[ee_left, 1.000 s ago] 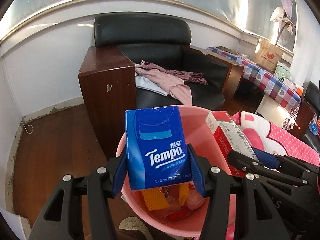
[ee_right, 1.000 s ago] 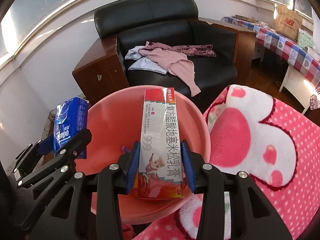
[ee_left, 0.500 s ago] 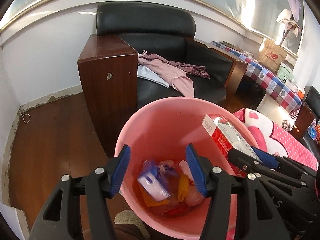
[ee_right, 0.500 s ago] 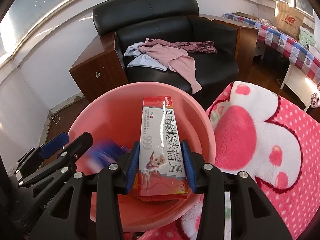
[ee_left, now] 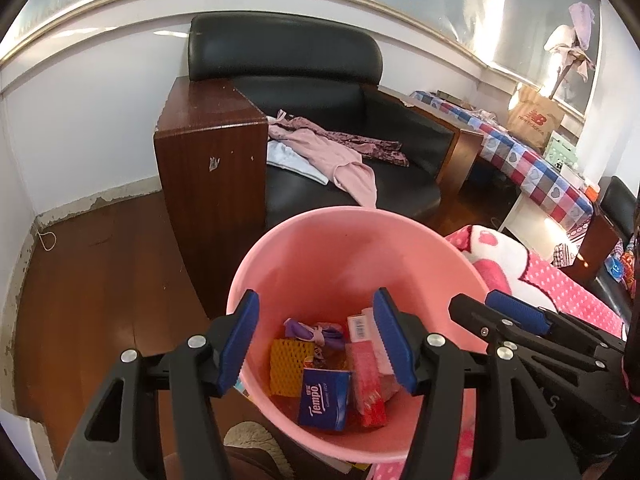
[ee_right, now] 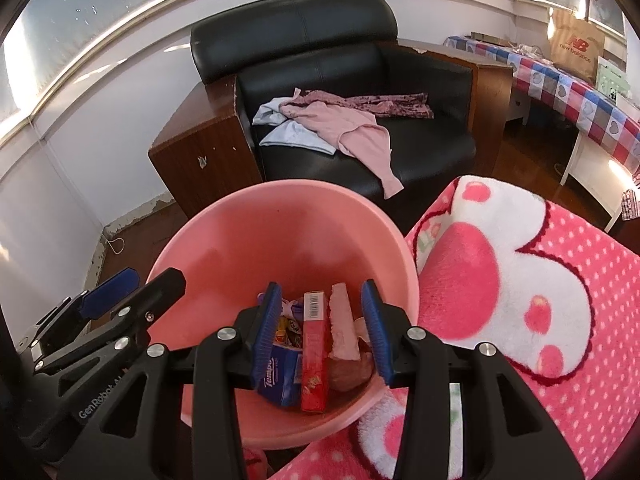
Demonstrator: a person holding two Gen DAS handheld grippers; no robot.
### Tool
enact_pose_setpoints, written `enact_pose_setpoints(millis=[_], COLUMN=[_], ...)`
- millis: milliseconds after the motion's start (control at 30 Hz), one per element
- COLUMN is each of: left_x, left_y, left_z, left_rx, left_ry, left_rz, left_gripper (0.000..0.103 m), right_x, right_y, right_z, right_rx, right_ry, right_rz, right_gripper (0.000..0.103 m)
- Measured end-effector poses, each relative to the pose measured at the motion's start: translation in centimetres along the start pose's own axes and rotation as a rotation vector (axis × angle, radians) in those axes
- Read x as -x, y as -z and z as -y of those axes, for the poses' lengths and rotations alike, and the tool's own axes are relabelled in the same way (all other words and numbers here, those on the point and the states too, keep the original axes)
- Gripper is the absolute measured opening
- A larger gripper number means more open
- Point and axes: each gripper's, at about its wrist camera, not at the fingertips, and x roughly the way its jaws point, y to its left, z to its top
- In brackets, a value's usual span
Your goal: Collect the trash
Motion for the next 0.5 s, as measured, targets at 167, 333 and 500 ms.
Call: enact_pose_setpoints(millis=[167, 333, 500], left_x=[1.7, 3.3, 4.4], left_y=[0.0, 0.2, 0.4], left_z=[0.7, 1.7, 2.4], left_rx=[-0.009, -0.028, -0.037], left_ry=[0.017, 0.024, 0.029], left_rz=[0.014, 0.02, 0.024], left_gripper=[0.059, 0.059, 0.059], right_x=[1.8, 3.7, 5.8], right_y=[0.3, 0.8, 1.4], right_z=[0.2, 0.5, 1.2], right_rx=[0.008, 0.017, 0.02], right_ry=[0.009, 0.02, 0.03], right_rz=[0.03, 0.06, 0.09], right_gripper=[0.043, 0.043, 0.042])
